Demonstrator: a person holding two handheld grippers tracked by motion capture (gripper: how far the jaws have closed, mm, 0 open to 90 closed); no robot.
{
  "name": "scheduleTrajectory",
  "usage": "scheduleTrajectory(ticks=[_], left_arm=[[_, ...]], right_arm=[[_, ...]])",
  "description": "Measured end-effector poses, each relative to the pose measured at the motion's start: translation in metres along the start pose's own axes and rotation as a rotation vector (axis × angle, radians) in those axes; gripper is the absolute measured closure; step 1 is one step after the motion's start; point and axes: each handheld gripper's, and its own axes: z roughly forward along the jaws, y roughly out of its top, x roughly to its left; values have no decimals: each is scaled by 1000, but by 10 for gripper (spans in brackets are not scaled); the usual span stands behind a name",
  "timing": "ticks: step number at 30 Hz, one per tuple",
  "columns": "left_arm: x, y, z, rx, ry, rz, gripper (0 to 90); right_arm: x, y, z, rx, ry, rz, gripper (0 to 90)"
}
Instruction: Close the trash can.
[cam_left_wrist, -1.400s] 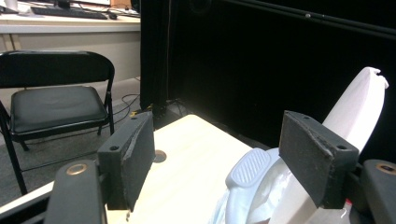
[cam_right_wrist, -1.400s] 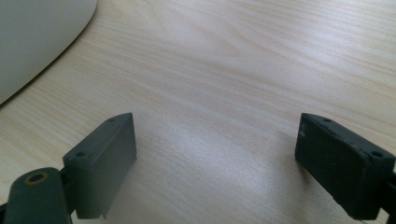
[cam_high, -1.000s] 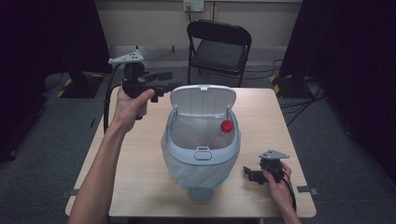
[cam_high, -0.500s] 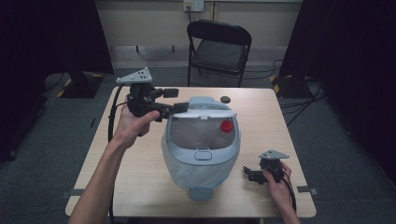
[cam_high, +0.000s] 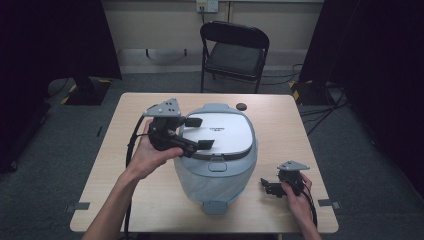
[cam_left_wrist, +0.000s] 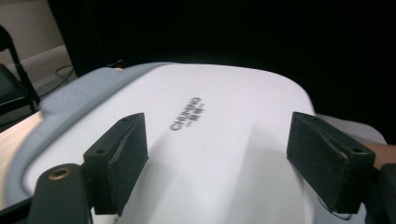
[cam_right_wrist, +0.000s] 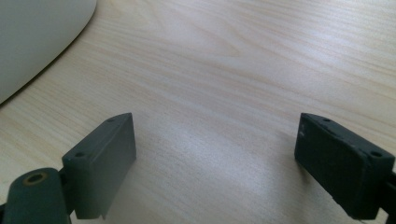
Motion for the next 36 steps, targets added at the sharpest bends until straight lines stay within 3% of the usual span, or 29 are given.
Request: scheduleTrajectory(ticks=[4, 8, 11, 26, 29, 36], left_arm=[[-8, -4, 11, 21, 47, 52, 176], [-13, -7, 14, 6, 47, 76, 173], [-14, -7, 14, 7, 68, 75, 172], [-15, -14, 12, -29, 49, 88, 169], [-18, -14, 12, -2, 88, 112, 154], [-14, -16, 10, -28, 96, 86, 155]], right_arm=[[0, 0, 0, 0, 0, -1, 114], [0, 0, 0, 0, 0, -1, 114], [0, 0, 0, 0, 0, 0, 114], [0, 0, 0, 0, 0, 0, 114], [0, 0, 0, 0, 0, 0, 114], [0, 0, 0, 0, 0, 0, 114]])
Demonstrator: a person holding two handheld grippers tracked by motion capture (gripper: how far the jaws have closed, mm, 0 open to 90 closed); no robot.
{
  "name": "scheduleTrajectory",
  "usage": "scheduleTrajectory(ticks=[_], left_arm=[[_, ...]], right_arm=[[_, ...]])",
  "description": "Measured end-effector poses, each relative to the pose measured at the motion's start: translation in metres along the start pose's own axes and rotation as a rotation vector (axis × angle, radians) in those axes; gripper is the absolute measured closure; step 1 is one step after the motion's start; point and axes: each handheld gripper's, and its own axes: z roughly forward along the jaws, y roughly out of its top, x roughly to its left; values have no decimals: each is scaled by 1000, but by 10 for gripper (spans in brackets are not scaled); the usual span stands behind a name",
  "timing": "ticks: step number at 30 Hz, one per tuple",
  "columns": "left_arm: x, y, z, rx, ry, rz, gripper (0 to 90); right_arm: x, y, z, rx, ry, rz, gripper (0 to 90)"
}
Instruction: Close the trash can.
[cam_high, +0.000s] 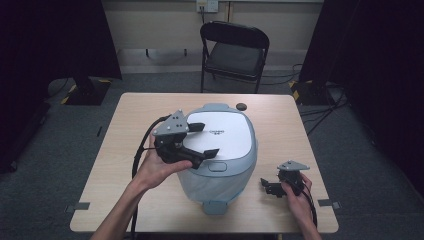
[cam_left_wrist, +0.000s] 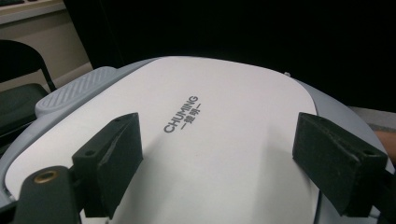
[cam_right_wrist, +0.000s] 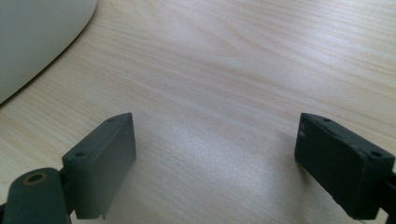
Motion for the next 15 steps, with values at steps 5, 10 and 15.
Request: scheduleTrajectory(ticks=[5, 10, 15], left_arm=[[8, -1, -1, -36, -14, -50, 214], [20, 3, -15, -97, -4, -128, 241], [32, -1, -35, -99, 72, -131, 223]], right_arm=[[0, 0, 0, 0, 0, 0, 114], [0, 0, 0, 0, 0, 0, 114], [0, 0, 0, 0, 0, -1, 115]])
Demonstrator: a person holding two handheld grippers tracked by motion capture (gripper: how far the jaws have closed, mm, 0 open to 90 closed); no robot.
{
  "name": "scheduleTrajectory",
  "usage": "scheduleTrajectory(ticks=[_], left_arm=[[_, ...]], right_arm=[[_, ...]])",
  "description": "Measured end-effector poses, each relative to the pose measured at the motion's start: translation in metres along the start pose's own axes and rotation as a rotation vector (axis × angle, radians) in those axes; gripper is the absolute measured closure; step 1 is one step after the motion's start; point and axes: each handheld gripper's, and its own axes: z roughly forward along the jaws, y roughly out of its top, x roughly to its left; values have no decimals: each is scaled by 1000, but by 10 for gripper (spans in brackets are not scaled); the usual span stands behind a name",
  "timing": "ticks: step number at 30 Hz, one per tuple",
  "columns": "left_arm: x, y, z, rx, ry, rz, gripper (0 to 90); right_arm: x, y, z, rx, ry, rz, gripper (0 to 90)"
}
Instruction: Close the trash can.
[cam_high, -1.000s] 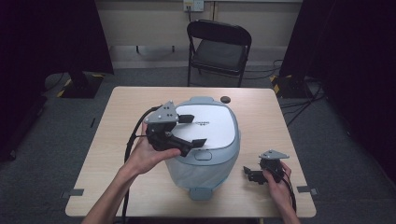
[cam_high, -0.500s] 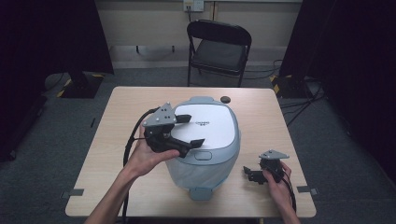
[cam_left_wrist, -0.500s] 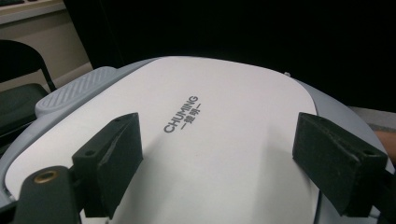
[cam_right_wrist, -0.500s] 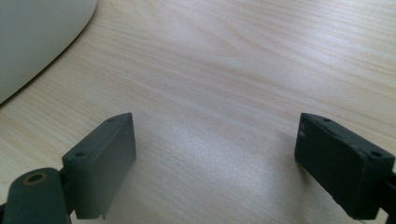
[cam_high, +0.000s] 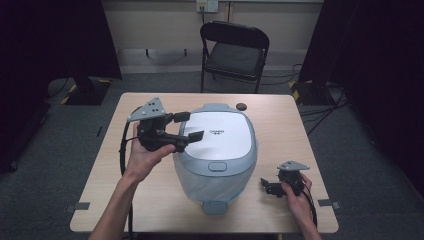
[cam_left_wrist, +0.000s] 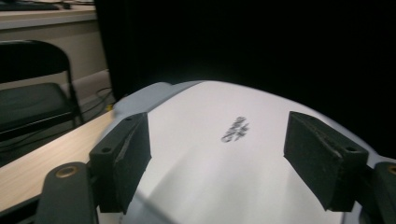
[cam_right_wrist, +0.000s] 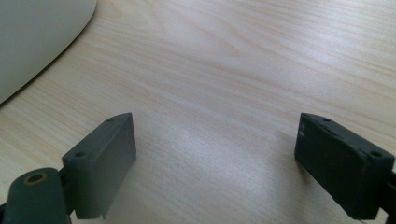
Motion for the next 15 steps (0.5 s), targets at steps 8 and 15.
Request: scheduleTrajectory(ticks=[8, 15], left_arm=[[17, -14, -32, -48, 89, -35, 210], [34, -35, -52, -15, 143, -80, 210]], right_arm=[[0, 0, 0, 0, 0, 1, 114], [0, 0, 0, 0, 0, -1, 114]])
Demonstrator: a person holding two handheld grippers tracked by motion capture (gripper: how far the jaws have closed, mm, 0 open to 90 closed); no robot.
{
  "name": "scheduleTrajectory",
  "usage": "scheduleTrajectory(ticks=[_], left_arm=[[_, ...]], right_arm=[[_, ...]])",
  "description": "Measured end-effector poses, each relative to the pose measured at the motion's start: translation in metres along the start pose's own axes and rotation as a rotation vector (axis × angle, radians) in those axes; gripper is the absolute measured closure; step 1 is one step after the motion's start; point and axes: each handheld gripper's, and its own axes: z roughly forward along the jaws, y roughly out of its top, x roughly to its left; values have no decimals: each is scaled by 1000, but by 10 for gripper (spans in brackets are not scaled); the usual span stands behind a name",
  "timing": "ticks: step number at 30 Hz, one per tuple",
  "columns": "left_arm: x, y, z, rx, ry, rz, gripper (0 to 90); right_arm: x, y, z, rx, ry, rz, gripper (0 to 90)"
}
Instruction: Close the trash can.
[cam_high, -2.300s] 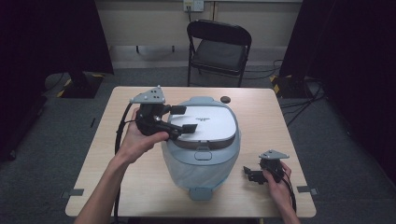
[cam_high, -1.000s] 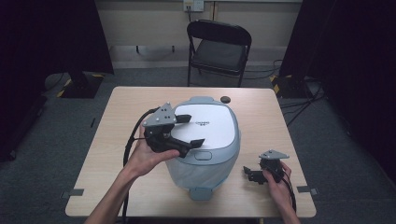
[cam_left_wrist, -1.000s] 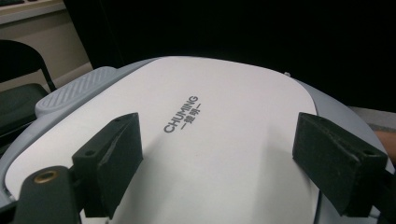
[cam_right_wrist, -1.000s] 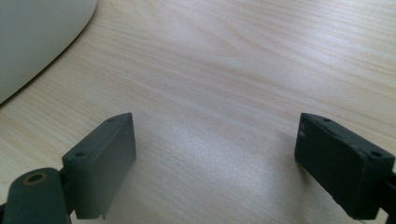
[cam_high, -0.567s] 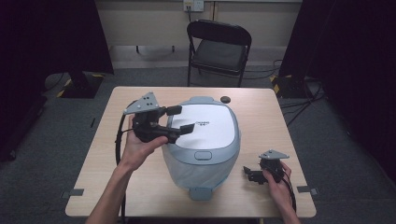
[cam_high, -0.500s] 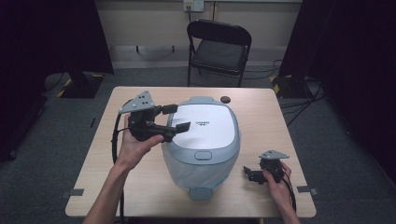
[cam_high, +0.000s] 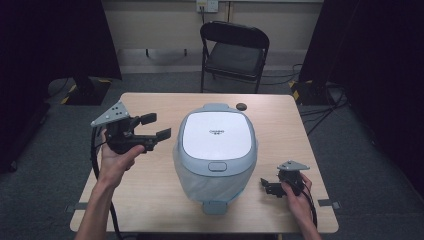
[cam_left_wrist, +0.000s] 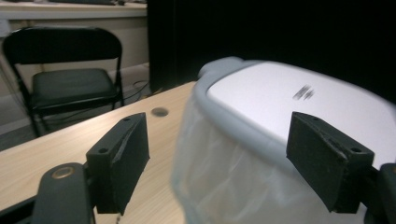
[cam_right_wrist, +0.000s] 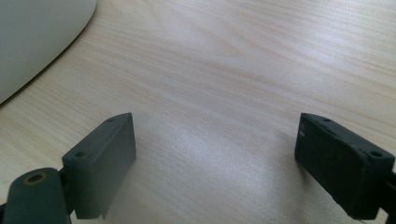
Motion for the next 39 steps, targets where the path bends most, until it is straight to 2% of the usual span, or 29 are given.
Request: scheduleTrajectory(ticks=[3, 6, 10, 14, 18, 23, 27, 31, 33, 35, 38, 39], left_arm=[[8, -13, -4, 30, 29, -17, 204], [15, -26, -8, 67, 76, -28, 199], [26, -41, -13, 104, 105, -52, 198], [35, -58, -17, 130, 119, -81, 183], [44, -75, -16, 194, 159, -83, 175], [54, -98, -19, 214, 155, -138, 173], [61, -119, -16, 282, 189, -147, 180], [65, -144, -10, 391, 221, -139, 179], [67, -156, -7, 419, 221, -148, 181], [68, -167, -3, 466, 250, -132, 182], [71, -180, 2, 494, 268, -142, 190], [70, -185, 4, 501, 274, -132, 201]], right_arm=[[0, 0, 0, 0, 0, 0, 114], [0, 0, 0, 1, 0, 1, 114], [0, 0, 0, 1, 0, 1, 114], [0, 0, 0, 1, 0, 1, 114], [0, 0, 0, 1, 0, 1, 114], [0, 0, 0, 1, 0, 1, 114], [0, 0, 0, 1, 0, 1, 114], [0, 0, 0, 0, 0, 1, 114], [0, 0, 0, 1, 0, 1, 114], [0, 0, 0, 0, 0, 1, 114], [0, 0, 0, 1, 0, 1, 114], [0, 0, 0, 1, 0, 1, 114]])
